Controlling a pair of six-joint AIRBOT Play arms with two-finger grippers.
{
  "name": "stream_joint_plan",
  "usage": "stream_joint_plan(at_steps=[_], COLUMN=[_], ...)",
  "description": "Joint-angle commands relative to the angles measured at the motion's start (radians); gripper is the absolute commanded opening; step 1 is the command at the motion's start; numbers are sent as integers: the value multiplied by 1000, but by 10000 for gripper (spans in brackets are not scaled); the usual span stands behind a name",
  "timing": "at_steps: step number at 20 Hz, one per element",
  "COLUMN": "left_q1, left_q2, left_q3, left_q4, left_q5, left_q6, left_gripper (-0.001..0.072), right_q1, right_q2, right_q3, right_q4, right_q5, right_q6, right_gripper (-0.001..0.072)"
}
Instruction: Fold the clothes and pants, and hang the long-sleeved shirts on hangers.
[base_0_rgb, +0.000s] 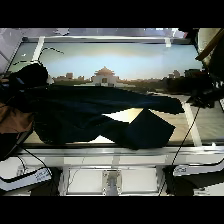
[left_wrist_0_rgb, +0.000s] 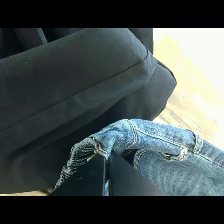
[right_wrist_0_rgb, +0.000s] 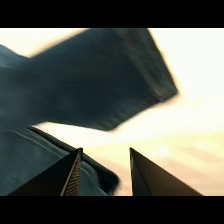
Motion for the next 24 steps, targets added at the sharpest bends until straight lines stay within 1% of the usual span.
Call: stream_joint_plan(at_steps=[1,2,3,4,6,8,12,13,14,16,18,20,21,24], left_q1=[-1,-1,-1,-1,-1,-1,-1,-1,-1,-1,-1,-1,0,0], left_q2=[0,0,0,0,0,0,0,-1,-3,-6,-7,-6,-6,-6], left_q3=[0,0,0,0,0,0,0,0,0,0,0,0,0,0], left_q4=[0,0,0,0,0,0,0,0,0,0,0,0,0,0], left_q5=[-7,-6,-6,-6,-6,-6,-6,-5,-6,-5,-5,-5,-6,-5], left_q6=[1,0,0,0,0,0,0,1,0,0,0,0,0,0], left_gripper=[22,22,21,22,22,22,22,22,22,22,22,22,22,22], right_q1=[-110,-146,-179,-201,-206,-183,-134,-124,-112,-85,-62,-52,-52,-52], right_q2=[42,62,74,73,66,50,35,35,35,35,35,35,37,61], right_q3=[-114,-190,-278,-360,-488,-550,-552,-552,-552,-552,-551,-534,-510,-355], right_q4=[-24,10,74,165,341,483,591,602,603,612,620,624,638,654], right_q5=[-6,-59,-122,-182,-305,-395,-541,-573,-598,-645,-681,-684,-663,-605], right_q6=[22,20,18,1,-93,-176,-192,-192,-191,-191,-192,-192,-192,-192], right_gripper=[352,366,508,598,597,593,581,530,496,464,264,40,23,24])
